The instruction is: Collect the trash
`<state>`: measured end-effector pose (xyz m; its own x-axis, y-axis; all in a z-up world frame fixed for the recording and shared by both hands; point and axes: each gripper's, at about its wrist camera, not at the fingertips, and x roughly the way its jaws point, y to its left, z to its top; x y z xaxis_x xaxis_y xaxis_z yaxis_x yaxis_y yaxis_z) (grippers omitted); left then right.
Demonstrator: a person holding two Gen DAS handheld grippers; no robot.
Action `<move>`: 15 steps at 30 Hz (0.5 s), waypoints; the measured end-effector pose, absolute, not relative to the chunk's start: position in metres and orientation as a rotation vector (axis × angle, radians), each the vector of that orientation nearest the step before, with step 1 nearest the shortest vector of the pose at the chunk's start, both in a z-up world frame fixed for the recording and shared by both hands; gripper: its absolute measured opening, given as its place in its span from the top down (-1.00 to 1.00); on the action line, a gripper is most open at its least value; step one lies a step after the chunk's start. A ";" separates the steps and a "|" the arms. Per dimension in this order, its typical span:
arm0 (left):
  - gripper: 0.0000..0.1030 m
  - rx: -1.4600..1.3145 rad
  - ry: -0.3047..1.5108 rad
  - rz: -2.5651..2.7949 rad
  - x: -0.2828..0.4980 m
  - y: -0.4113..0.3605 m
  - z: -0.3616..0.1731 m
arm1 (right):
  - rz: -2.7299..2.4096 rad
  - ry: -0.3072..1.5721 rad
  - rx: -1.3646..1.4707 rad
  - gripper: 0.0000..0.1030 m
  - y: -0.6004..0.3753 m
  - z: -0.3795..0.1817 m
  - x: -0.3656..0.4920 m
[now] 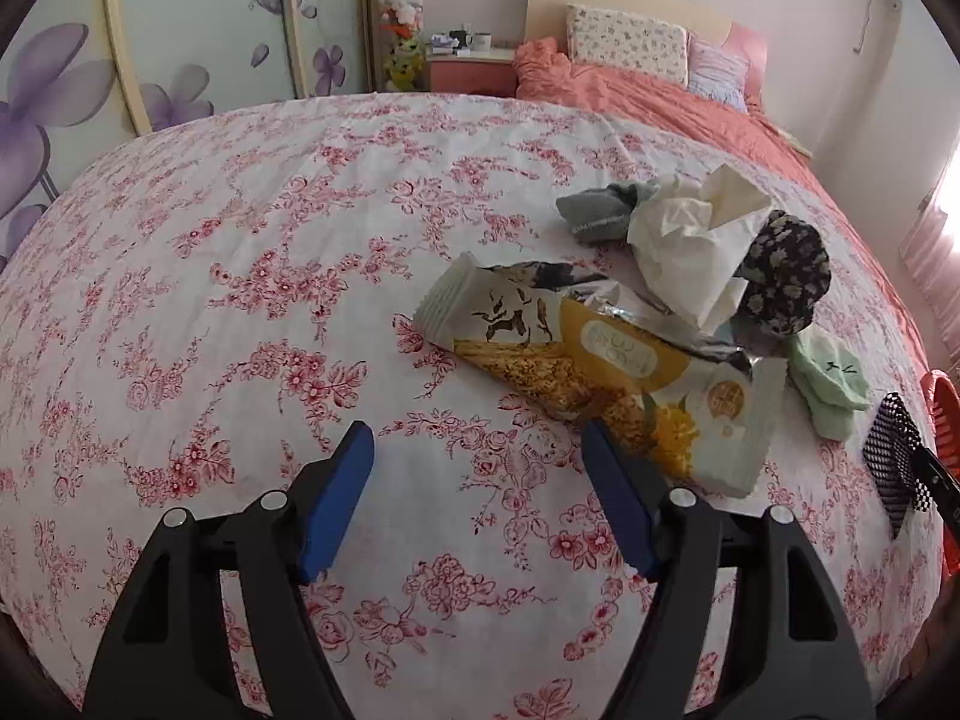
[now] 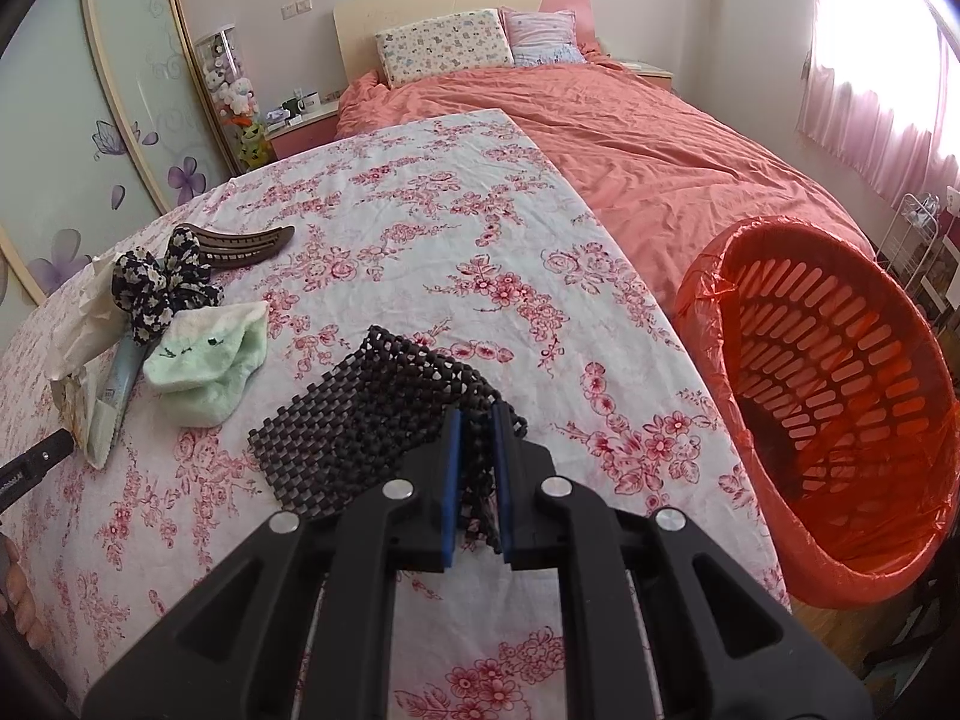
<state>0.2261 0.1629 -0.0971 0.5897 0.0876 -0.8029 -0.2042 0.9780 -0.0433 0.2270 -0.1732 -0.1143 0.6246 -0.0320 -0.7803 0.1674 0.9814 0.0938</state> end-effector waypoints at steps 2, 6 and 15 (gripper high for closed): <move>-0.40 -0.139 0.921 0.148 0.219 0.163 -0.096 | -0.115 0.890 0.163 0.78 -0.174 -0.114 0.227; -0.49 -0.171 0.896 0.116 0.199 0.155 -0.088 | -0.115 0.890 0.162 0.78 -0.174 -0.114 0.227; -0.69 -0.133 0.856 0.051 0.210 0.093 -0.074 | -0.113 0.890 0.168 0.78 -0.173 -0.114 0.227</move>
<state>0.2104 0.0935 -0.0736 0.6546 -0.0082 -0.7560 -0.0986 0.9905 -0.0961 0.2270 -0.1734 -0.1139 0.6247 -0.0287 -0.7803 0.1677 0.9809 0.0982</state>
